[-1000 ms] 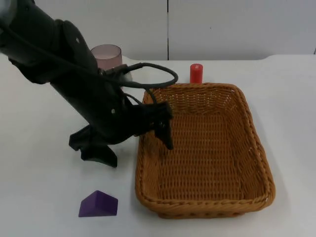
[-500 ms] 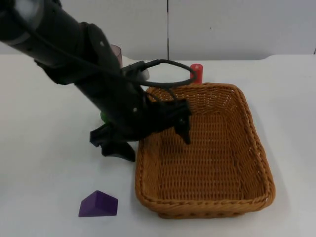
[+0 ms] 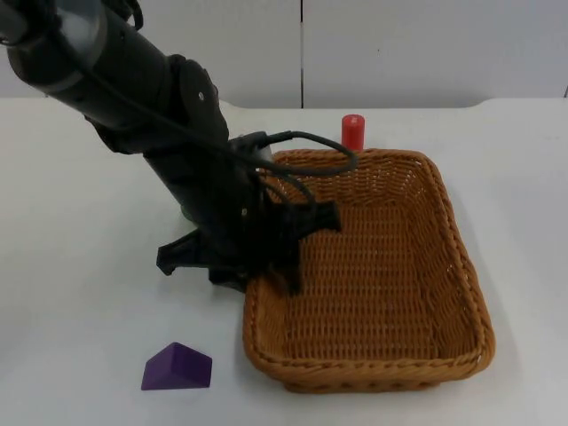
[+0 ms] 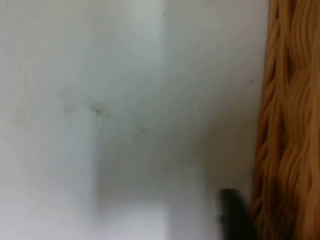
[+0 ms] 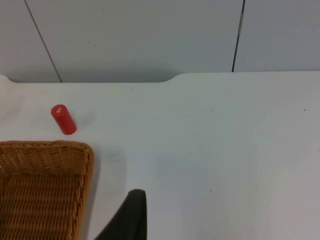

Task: Pick up the basket with the left hand and place the triangular block into the basket with the right hand.

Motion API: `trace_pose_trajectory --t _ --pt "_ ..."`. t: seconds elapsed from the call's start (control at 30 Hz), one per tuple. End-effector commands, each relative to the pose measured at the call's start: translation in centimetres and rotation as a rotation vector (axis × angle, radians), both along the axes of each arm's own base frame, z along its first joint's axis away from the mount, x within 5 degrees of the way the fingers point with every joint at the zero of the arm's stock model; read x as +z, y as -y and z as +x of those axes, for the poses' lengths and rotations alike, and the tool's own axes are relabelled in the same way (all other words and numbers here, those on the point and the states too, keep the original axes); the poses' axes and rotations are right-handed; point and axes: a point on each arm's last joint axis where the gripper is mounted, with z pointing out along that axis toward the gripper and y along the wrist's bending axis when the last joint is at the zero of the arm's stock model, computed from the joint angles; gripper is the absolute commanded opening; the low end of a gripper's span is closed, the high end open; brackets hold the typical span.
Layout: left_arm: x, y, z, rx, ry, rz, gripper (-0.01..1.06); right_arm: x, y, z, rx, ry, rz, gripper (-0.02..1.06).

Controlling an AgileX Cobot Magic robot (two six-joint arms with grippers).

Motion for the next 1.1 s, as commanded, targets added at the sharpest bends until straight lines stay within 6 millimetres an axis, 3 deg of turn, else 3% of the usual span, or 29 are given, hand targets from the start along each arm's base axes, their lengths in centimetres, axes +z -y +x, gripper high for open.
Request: trace_pose_trajectory --t 0.0,0.07,0.27,0.63,0.8,0.83,0.97,1.0,1.07 --pt "0.2 0.2 -0.1 -0.013 -0.011 0.005 0.18 0.4 0.0 0.0 0.008 0.033 -0.016 1.05" --pt "0.2 0.2 -0.3 -0.017 -0.026 0.007 0.03 0.4 0.0 0.0 0.008 0.038 -0.016 1.05" --pt "1.6 0.2 -0.3 -0.023 -0.011 -0.008 0.00 0.5 0.0 0.0 0.008 0.039 -0.016 1.05" --pt "10.5 -3.0 -0.4 -0.119 0.159 0.033 0.00 0.9 0.0 0.2 0.008 0.088 -0.016 1.05" --pt "15.4 -6.9 -1.0 -0.064 0.185 0.008 0.00 0.9 0.0 0.2 0.010 0.094 -0.019 1.05" --pt "15.4 -6.9 -1.0 -0.064 0.185 0.008 0.00 0.9 0.0 0.2 0.010 0.094 -0.019 1.05" --pt "18.6 -12.0 -1.4 0.006 0.207 0.001 0.00 0.8 0.0 0.2 0.012 0.082 -0.023 1.05" --pt "18.6 -12.0 -1.4 0.006 0.207 0.001 0.00 0.8 0.0 0.2 0.012 0.082 -0.023 1.05" --pt "20.3 -15.4 -1.9 0.066 0.230 0.012 0.00 0.8 -0.1 0.2 0.021 0.083 -0.028 1.05"
